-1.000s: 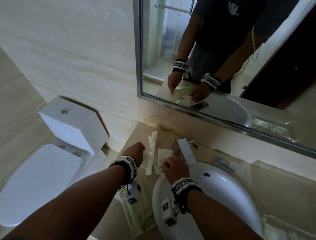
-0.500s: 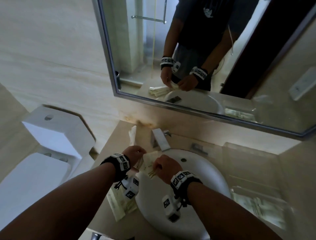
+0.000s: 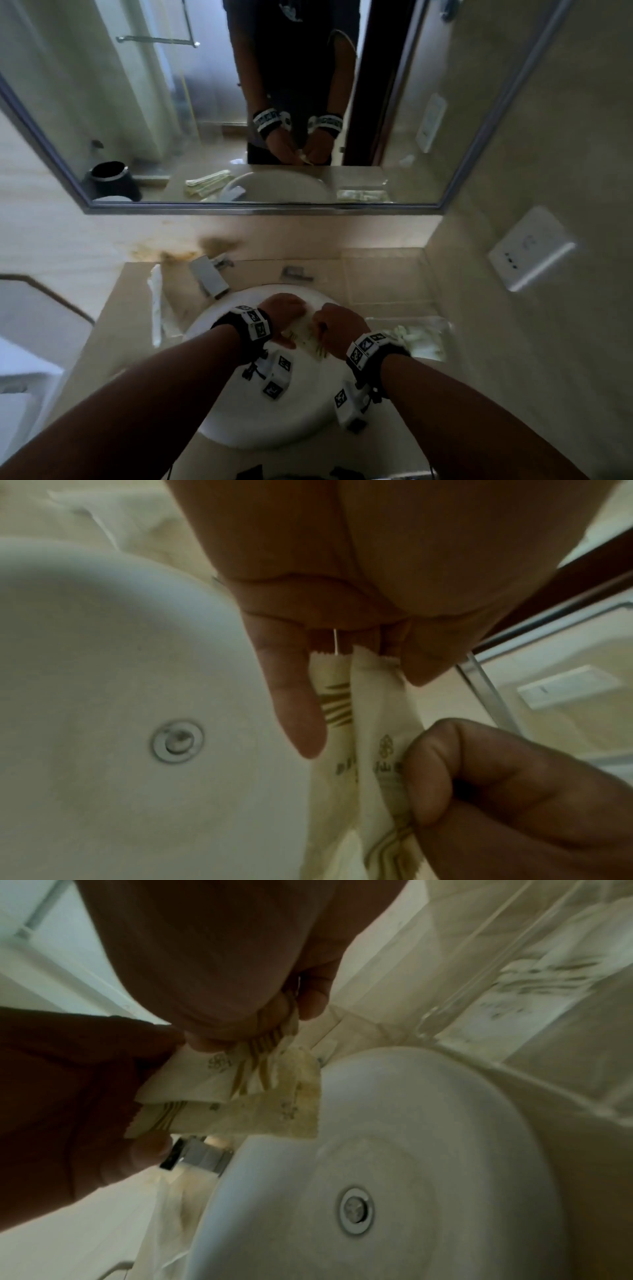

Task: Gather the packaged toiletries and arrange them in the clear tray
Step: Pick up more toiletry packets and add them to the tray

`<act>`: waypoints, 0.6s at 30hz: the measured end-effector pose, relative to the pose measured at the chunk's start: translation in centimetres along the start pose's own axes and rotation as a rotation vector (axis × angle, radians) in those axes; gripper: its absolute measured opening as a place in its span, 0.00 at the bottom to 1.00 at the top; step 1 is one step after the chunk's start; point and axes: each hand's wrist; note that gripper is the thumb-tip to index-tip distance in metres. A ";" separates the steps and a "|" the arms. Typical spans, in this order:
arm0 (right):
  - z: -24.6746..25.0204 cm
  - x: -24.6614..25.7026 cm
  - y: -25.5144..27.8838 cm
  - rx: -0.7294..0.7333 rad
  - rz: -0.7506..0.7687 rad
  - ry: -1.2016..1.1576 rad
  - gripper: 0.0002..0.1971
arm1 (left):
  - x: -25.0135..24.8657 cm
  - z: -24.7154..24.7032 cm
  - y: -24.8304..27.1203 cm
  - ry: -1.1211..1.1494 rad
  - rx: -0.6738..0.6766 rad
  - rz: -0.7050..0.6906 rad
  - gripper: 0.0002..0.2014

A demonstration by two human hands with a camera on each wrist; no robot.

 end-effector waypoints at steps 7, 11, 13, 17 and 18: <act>0.3 -6.9 5.6 -0.008 -0.259 -0.162 0.07 | -2.1 -8.7 -2.4 -0.028 0.183 0.075 0.18; -0.6 -10.6 7.9 -0.102 -0.482 -0.401 0.19 | -1.8 -12.0 -4.6 -0.127 0.193 0.016 0.06; -0.7 -12.2 8.4 -0.070 -0.563 -0.453 0.23 | -1.5 -13.1 -5.7 -0.207 0.184 -0.030 0.14; -0.5 -14.9 8.8 -0.092 -0.600 -0.519 0.16 | -1.4 -14.7 -6.6 -0.298 0.061 -0.009 0.30; -0.6 -15.6 8.9 -0.111 -0.600 -0.567 0.15 | -1.4 -15.2 -7.2 -0.268 0.070 -0.050 0.30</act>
Point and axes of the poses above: each hand's wrist, its own y-axis away from the middle knuckle, its own z-axis out of the back of the hand, x = y × z, and after that the axes turned 5 degrees about -y, right-handed
